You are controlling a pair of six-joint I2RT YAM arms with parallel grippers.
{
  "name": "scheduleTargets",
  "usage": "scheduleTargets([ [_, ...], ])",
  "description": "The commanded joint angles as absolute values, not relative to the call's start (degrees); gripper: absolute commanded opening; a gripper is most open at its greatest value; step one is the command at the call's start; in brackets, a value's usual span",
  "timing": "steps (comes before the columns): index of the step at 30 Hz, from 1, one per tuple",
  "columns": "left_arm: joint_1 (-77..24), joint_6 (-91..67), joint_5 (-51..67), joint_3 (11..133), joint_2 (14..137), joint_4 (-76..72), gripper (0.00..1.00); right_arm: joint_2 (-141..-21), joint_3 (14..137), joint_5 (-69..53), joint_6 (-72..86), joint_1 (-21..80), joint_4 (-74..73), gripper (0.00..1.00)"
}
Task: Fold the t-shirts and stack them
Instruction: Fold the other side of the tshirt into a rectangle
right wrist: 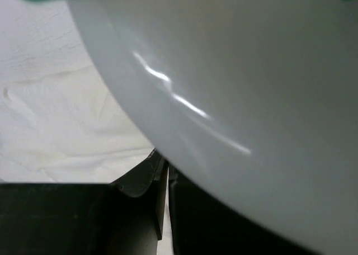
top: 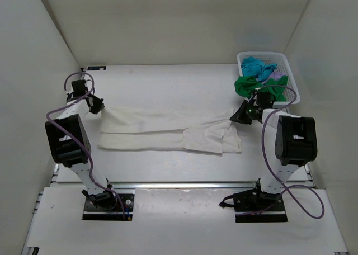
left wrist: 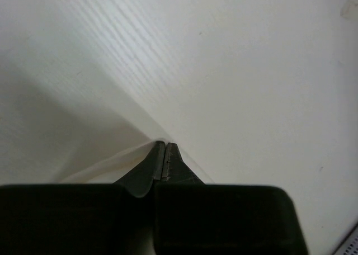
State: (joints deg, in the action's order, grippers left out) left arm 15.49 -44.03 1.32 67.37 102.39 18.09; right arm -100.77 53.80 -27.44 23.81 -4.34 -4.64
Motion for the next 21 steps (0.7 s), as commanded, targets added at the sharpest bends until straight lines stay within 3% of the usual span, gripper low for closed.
scheduleTargets([
  [1,16.4,-44.7,1.5,71.2,101.1,17.8,0.0,-97.3,52.7,-27.3,21.9,-6.3,-6.4,0.0],
  [8,16.4,-46.8,1.7,71.6,105.2,16.0,0.0,-99.0,53.1,-25.5,19.4,-6.8,-8.4,0.0],
  [11,16.1,-47.1,3.7,72.3,107.9,14.3,0.18,-99.9,54.8,-25.0,19.5,-6.2,-9.2,0.05],
  [14,16.3,-48.0,4.8,71.8,107.1,12.9,0.47,-98.9,55.6,-26.0,20.2,-5.9,-9.1,0.19],
  [18,16.7,-47.1,3.1,72.2,103.2,14.3,0.63,-96.8,57.1,-24.3,19.6,-4.9,-11.7,0.2],
  [21,16.3,-45.9,1.3,73.5,99.4,16.7,0.62,-92.7,56.1,-22.8,19.9,-4.5,-12.9,0.2],
])
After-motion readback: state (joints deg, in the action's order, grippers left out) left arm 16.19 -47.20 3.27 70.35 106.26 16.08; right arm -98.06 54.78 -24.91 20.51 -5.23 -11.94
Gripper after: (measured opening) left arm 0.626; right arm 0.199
